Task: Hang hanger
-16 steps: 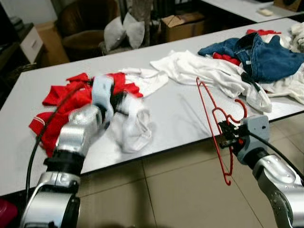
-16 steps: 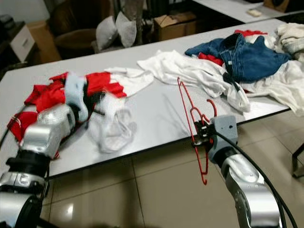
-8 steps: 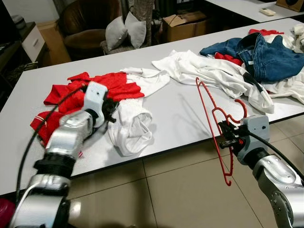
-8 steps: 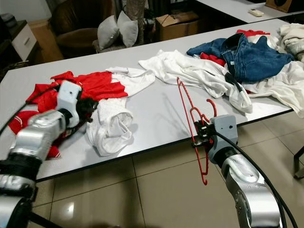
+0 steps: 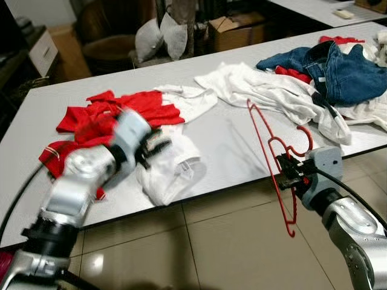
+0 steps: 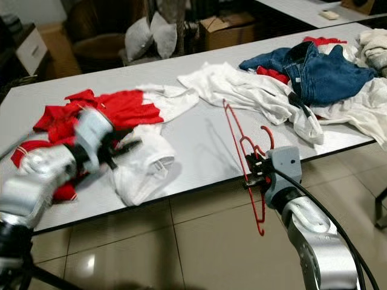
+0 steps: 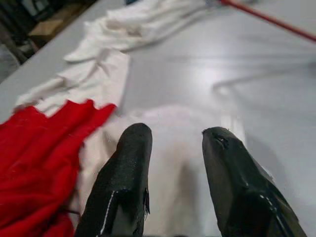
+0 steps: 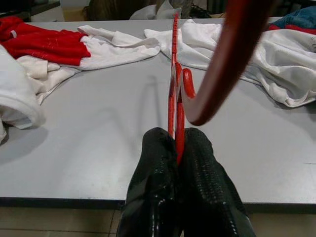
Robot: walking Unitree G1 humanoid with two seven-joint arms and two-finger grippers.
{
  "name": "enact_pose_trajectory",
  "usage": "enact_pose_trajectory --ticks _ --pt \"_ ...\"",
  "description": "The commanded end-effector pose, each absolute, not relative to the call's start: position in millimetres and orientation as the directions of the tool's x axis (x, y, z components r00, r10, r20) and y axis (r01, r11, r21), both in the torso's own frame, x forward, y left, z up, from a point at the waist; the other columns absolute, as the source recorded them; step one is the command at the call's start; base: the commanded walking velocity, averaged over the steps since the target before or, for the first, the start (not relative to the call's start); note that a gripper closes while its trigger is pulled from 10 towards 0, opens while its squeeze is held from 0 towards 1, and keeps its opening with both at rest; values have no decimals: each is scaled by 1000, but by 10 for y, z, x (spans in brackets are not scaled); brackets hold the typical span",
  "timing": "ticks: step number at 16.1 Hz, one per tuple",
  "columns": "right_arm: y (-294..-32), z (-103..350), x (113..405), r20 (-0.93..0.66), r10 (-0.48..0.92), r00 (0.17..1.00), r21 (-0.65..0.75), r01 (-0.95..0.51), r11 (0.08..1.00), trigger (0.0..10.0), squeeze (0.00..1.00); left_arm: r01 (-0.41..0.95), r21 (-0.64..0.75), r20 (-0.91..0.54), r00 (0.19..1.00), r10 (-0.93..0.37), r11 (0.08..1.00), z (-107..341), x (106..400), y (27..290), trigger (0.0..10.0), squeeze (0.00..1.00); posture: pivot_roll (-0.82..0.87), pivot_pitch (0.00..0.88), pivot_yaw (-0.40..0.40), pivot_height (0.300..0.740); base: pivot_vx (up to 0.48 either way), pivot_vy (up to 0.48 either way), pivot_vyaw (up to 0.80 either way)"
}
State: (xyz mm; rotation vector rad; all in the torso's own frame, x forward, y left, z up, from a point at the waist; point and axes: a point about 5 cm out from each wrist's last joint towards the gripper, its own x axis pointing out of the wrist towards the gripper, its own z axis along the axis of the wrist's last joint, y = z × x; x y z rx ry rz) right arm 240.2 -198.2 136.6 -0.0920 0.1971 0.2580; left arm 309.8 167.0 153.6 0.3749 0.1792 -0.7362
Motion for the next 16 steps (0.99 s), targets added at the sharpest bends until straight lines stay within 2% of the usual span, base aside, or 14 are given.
enact_pose_trajectory --ticks 1,3,8,12,14,16 --pt "-1963 1392 2397 -196 257 946 -72 -276 959 10000 0 685 313 -289 728 -621 658 1580 3070 1672 10000 0 -177 0 139 740 0 0 0" --pt "-1986 1391 2386 -196 250 948 -76 -269 960 10000 0 682 413 -330 730 -598 604 1533 2998 1631 10000 0 -180 0 140 740 0 0 0" --pt "-1974 1393 2396 -194 257 947 -77 -276 958 10000 0 734 375 -376 679 -631 566 1386 2859 1535 10000 0 -183 0 141 740 0 0 0" --pt "-1977 1387 2398 -200 263 944 -79 -283 956 10000 0 813 338 -422 581 -696 474 1385 2696 1580 10000 0 -179 0 133 740 0 0 0" --pt "-1960 1382 2405 -201 269 942 -79 -289 954 10000 0 834 323 -501 551 -667 447 1253 2656 1615 10000 0 -179 0 133 740 0 0 0" --pt "-1950 1384 2407 -199 270 942 -77 -289 954 10000 0 807 360 -573 587 -572 468 1071 2695 1694 10000 0 -179 0 133 740 0 0 0"
